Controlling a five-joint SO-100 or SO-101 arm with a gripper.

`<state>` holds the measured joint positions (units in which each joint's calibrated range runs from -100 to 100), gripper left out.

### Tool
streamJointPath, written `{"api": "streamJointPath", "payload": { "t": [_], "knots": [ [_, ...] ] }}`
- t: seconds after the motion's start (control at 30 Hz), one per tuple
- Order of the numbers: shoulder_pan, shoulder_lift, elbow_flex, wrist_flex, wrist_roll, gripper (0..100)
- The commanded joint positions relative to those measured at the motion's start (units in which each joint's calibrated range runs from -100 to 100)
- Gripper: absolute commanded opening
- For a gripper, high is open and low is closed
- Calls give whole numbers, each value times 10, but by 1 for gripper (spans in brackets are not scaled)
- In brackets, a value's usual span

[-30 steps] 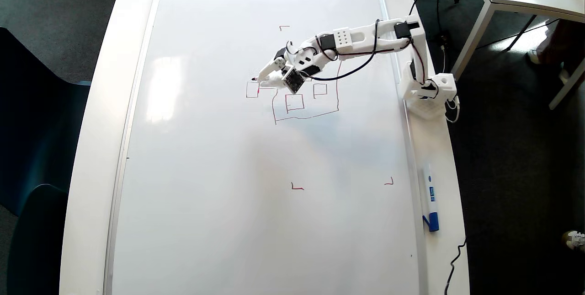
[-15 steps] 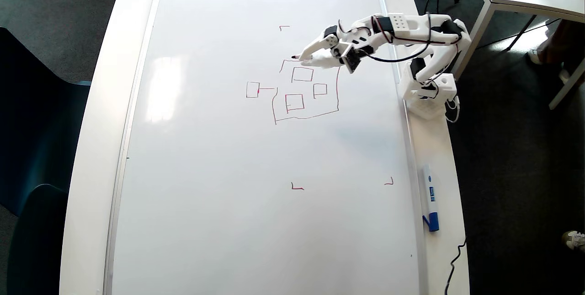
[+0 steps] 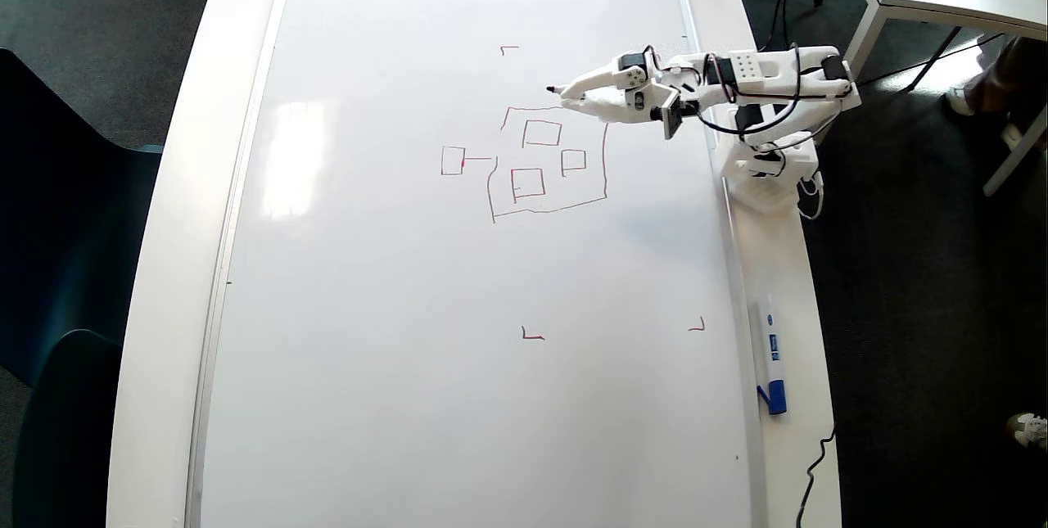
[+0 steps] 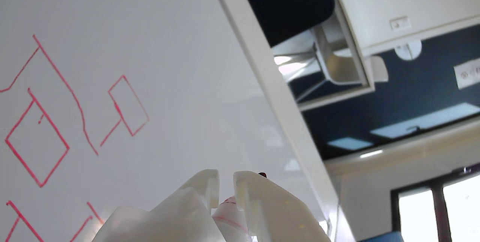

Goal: Draw on a whiteboard a robot head using a pen attached to the gripper

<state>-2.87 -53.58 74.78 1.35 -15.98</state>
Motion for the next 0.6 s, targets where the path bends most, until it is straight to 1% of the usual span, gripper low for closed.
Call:
{"api": "streamJointPath", "payload": {
  "t": [0.0,0.07,0.23,0.37,0.4,0.5,0.57],
  "knots": [
    [-1,-37,84,-137,5,1],
    [-2,-62,131,-201,19,1],
    [-5,-143,186,-301,45,1],
    [-6,-219,214,-338,60,1],
    [-6,-254,247,-378,67,1],
    [-5,-269,251,-437,79,1],
    [-5,-274,251,-509,90,1]
  ]
}}
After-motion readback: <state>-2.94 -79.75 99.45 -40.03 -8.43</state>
